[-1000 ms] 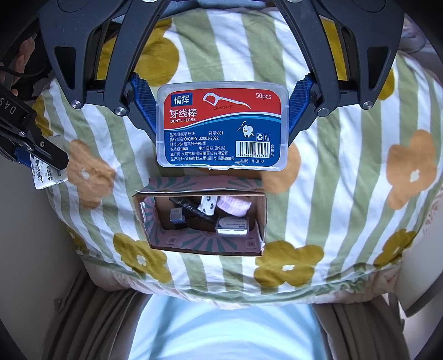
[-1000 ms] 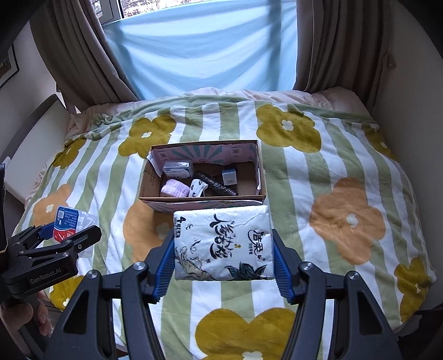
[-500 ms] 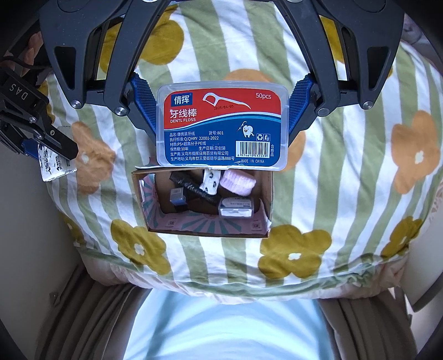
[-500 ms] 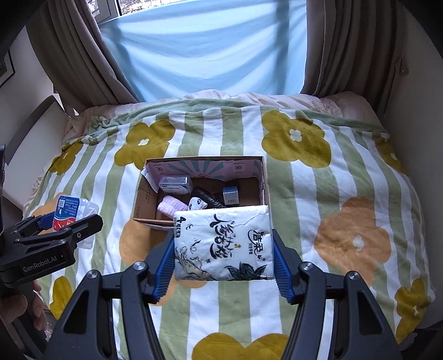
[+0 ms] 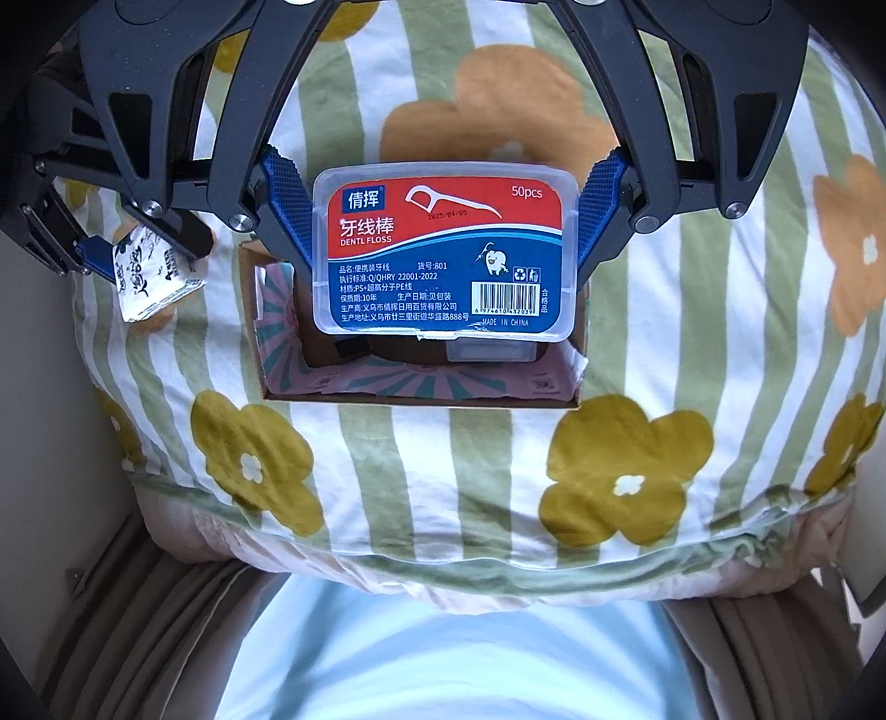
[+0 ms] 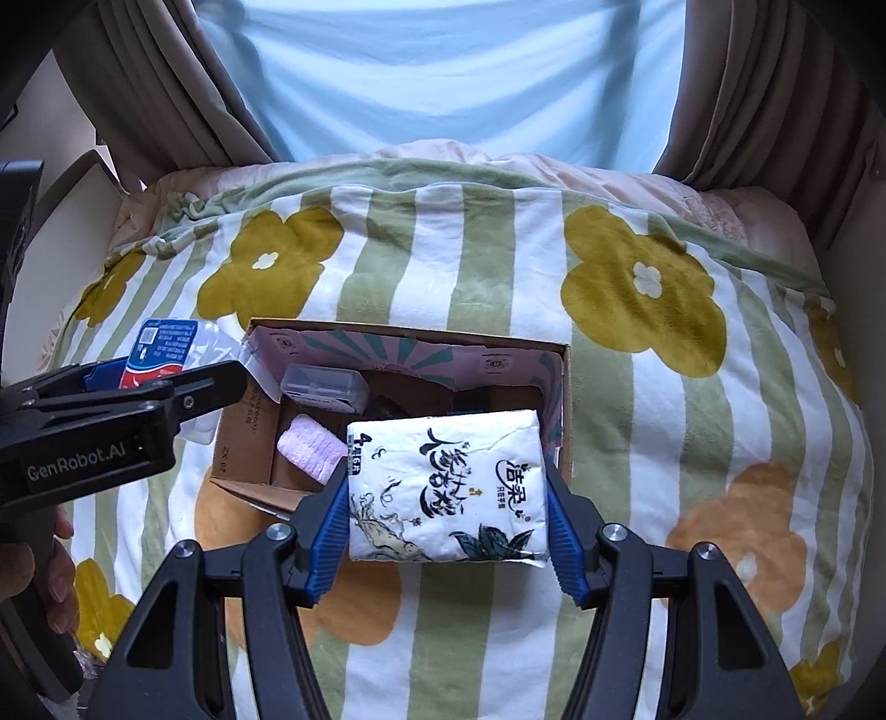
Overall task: Organize objects
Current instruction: 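Carry the floss-pick box and tissue pack with both tools over the box, then open both tools to drop the floss-pick box and tissue pack inside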
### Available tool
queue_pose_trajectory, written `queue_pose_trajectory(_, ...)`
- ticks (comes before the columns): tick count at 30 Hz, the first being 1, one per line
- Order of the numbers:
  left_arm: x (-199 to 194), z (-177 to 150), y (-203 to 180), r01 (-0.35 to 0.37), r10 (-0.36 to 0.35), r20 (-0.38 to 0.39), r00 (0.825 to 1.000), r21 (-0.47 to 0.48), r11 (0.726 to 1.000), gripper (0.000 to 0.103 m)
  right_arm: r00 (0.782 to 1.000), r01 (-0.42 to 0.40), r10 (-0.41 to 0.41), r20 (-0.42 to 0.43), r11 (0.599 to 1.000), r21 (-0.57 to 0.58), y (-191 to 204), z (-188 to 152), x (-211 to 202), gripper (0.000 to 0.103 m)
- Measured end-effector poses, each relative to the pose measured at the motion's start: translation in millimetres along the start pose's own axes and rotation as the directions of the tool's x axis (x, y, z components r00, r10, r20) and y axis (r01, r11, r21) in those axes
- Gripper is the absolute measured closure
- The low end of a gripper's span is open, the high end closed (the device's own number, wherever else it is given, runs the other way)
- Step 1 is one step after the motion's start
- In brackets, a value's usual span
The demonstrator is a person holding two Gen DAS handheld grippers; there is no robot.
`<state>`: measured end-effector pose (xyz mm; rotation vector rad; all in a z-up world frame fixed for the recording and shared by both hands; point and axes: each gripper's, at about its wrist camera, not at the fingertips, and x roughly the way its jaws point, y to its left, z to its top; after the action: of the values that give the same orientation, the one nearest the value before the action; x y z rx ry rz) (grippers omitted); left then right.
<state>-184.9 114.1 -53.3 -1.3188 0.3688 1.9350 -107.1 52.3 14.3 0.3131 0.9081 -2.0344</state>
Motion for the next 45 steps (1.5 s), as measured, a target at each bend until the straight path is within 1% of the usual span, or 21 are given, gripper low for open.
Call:
queue_pose_trajectory(4,49.6,19.4,-4.6,0.007,-0.007,-0.053,0.999,0.002,1.000,0.025,0.999,-0.003,0.003,-0.046,1.000,0.002,-3.9,4.6,38.2,0.045)
queue_pose_trajectory(9,106.3,34.5,-6.1,0.004,-0.005,-0.119,0.993,-0.002,1.000,0.025,0.995,-0.006,0.005,-0.102,1.000,-0.008,-5.5,4.6,80.4,0.045)
queue_pose_trajectory(12,135.9,41.1,-9.3,0.003,-0.001,-0.147,0.989,0.016,1.000,0.025,0.992,-0.012,0.010,-0.127,1.000,-0.019,-5.5,1.3,102.2,0.045)
queue_pose_trajectory(16,172.3,45.8,-15.7,0.012,-0.005,-0.186,0.983,0.037,0.999,0.025,0.988,-0.022,0.023,-0.156,1.000,0.010,-6.9,-6.9,124.1,0.045)
queue_pose_trajectory(21,210.4,45.5,-27.6,0.016,0.001,-0.226,0.974,0.076,0.997,0.025,0.986,-0.045,0.048,-0.160,0.999,0.022,-7.5,-11.4,135.9,0.045)
queue_pose_trajectory(24,222.6,44.3,-31.9,0.014,0.009,-0.240,0.971,0.093,0.996,0.025,0.985,-0.051,0.056,-0.162,0.998,0.034,-8.1,-12.6,136.9,0.045)
queue_pose_trajectory(28,226.3,45.3,-33.1,0.007,0.017,-0.240,0.971,0.101,0.995,0.025,0.981,-0.073,0.084,-0.176,0.995,0.071,-8.5,-14.2,138.3,0.045)
queue_pose_trajectory(29,226.5,45.4,-33.1,0.008,0.017,-0.241,0.970,0.103,0.995,0.025,0.978,-0.083,0.096,-0.186,0.994,0.076,-8.1,-15.1,139.3,0.044)
queue_pose_trajectory(31,226.6,46.0,-32.7,0.011,0.014,-0.240,0.971,0.106,0.994,0.024,0.980,-0.071,0.082,-0.182,0.995,0.066,-5.6,-17.3,138.1,0.031)
queue_pose_trajectory(32,226.6,46.4,-31.9,0.011,0.013,-0.238,0.971,0.100,0.995,0.020,0.982,-0.063,0.073,-0.172,0.996,0.060,-4.7,-18.6,136.9,0.014)
queue_pose_trajectory(33,226.9,46.8,-30.4,0.014,0.007,-0.240,0.971,0.086,0.996,0.004,0.985,-0.056,0.064,-0.163,0.997,0.054,-4.2,-20.3,135.7,0.008)
queue_pose_trajectory(34,226.9,46.9,-27.9,0.021,-0.005,-0.243,0.970,0.067,0.998,0.001,0.986,-0.049,0.057,-0.158,0.997,0.054,-4.5,-21.9,135.2,0.008)
queue_pose_trajectory(36,230.3,46.1,-24.1,0.022,-0.013,-0.252,0.968,0.035,0.999,0.000,0.985,-0.054,0.065,-0.157,0.996,0.069,-6.6,-24.3,135.4,0.008)
queue_pose_trajectory(39,233.8,42.8,-23.4,0.006,0.005,-0.254,0.967,0.043,0.999,0.000,0.986,-0.043,0.056,-0.159,0.996,0.079,-8.5,-26.1,134.9,0.008)
queue_pose_trajectory(45,232.6,40.5,-24.6,0.005,0.006,-0.251,0.968,0.046,0.999,0.000,0.989,-0.034,0.043,-0.139,0.997,0.062,-7.6,-24.5,123.4,0.008)
